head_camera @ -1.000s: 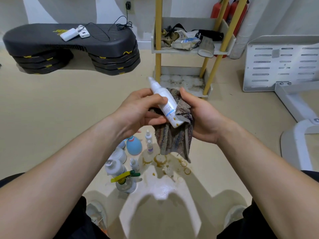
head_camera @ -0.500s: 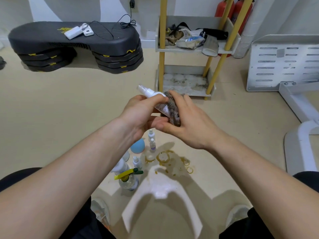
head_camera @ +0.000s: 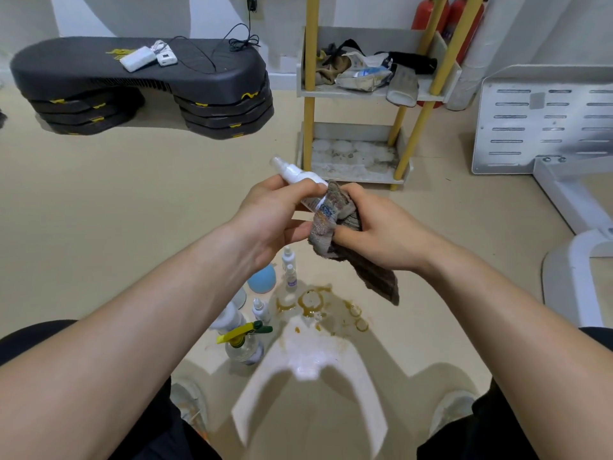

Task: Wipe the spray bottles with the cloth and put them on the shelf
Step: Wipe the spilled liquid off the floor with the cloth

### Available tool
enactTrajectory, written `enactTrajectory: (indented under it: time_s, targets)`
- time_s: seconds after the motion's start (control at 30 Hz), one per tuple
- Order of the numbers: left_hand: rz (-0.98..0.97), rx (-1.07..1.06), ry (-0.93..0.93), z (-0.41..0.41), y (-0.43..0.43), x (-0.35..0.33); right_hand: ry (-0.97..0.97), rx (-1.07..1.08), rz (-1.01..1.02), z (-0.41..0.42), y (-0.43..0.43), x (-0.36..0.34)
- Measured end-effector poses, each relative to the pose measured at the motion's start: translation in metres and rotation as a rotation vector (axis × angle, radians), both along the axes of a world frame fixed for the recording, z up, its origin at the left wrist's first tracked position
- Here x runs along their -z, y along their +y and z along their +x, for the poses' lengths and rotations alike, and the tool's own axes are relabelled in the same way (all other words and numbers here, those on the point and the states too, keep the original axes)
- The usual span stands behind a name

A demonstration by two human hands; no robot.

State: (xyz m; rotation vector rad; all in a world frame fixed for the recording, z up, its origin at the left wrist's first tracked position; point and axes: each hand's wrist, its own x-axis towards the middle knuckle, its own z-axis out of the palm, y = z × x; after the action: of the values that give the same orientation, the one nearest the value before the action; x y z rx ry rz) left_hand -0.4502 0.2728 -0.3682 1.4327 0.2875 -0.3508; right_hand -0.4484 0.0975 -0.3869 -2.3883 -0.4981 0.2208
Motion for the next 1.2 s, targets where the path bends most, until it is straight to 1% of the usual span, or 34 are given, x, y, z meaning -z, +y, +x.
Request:
enactTrajectory:
  time_s: [0.03, 0.1, 0.13, 0.2, 0.27, 0.33, 0.4, 0.47, 0.53, 0.6, 0.67, 0.7, 0.77, 0.83, 0.87, 0.9, 0.93, 0.97, 1.0, 1.03, 1.07, 1.13, 1.17, 1.2]
  targets:
    - [0.011, 0.021, -0.027, 0.001, 0.001, 0.000, 0.079, -0.035, 0.107, 0.002, -0.001, -0.002]
    - [0.066, 0.076, -0.104, 0.005, 0.005, 0.001, 0.311, -0.098, 0.384, 0.003, -0.004, -0.005]
    - [0.086, 0.105, -0.137, 0.006, 0.007, 0.001, 0.438, -0.074, 0.517, 0.003, -0.006, -0.005]
    - [0.057, 0.148, -0.188, 0.009, 0.012, -0.001, 0.681, 0.006, 0.742, 0.002, -0.007, -0.008]
    - [0.052, 0.194, -0.240, 0.011, 0.017, -0.004, 0.870, 0.020, 0.933, 0.001, -0.009, -0.008]
    - [0.005, 0.226, -0.270, 0.013, 0.020, -0.004, 1.001, 0.013, 1.042, -0.003, -0.009, -0.007]
    - [-0.113, 0.240, -0.276, 0.013, 0.021, -0.001, 0.997, 0.008, 1.065, -0.006, -0.007, -0.002]
    - [-0.153, 0.241, -0.278, 0.011, 0.019, 0.001, 0.987, 0.042, 1.022, -0.010, -0.003, -0.006]
    - [-0.092, 0.202, -0.287, 0.010, 0.018, 0.002, 0.937, 0.077, 0.955, -0.009, -0.001, -0.008]
    - [-0.037, 0.133, -0.289, 0.008, 0.017, 0.003, 0.741, 0.096, 0.810, -0.004, 0.000, -0.003]
    - [-0.015, 0.059, -0.287, 0.005, 0.011, 0.004, 0.493, 0.076, 0.603, 0.000, 0.002, 0.002]
    - [-0.007, 0.016, -0.283, 0.002, 0.007, 0.006, 0.354, 0.049, 0.465, 0.001, 0.003, 0.004]
    - [0.001, -0.094, -0.252, -0.001, -0.002, 0.012, 0.087, 0.040, 0.106, 0.000, 0.007, 0.008]
    - [0.005, -0.205, -0.198, -0.003, -0.008, 0.019, -0.153, 0.130, -0.225, -0.007, 0.013, 0.009]
    - [0.010, -0.241, -0.163, -0.004, -0.010, 0.019, -0.262, 0.151, -0.339, -0.009, 0.017, 0.012]
    - [0.007, -0.257, -0.122, -0.005, -0.010, 0.019, -0.319, 0.154, -0.391, -0.012, 0.020, 0.013]
    - [0.005, -0.246, -0.082, -0.005, -0.009, 0.017, -0.333, 0.143, -0.391, -0.011, 0.020, 0.015]
    - [0.017, -0.213, -0.058, -0.004, -0.007, 0.014, -0.304, 0.122, -0.318, -0.010, 0.019, 0.016]
    - [0.042, -0.169, -0.052, -0.003, -0.005, 0.011, -0.207, 0.096, -0.175, -0.008, 0.017, 0.015]
    - [0.061, -0.126, -0.069, -0.001, -0.002, 0.008, -0.058, 0.055, 0.030, -0.005, 0.015, 0.012]
    - [0.058, -0.084, -0.101, 0.002, 0.001, 0.006, 0.127, 0.010, 0.287, -0.003, 0.013, 0.010]
    - [-0.007, 0.016, -0.167, 0.005, 0.006, 0.003, 0.573, -0.010, 0.823, -0.002, 0.007, 0.007]
    - [-0.045, 0.065, -0.180, 0.006, 0.008, 0.002, 0.769, 0.009, 0.991, -0.002, 0.004, 0.006]
    - [-0.086, 0.102, -0.176, 0.006, 0.009, 0.001, 0.923, 0.009, 1.081, -0.002, 0.001, 0.006]
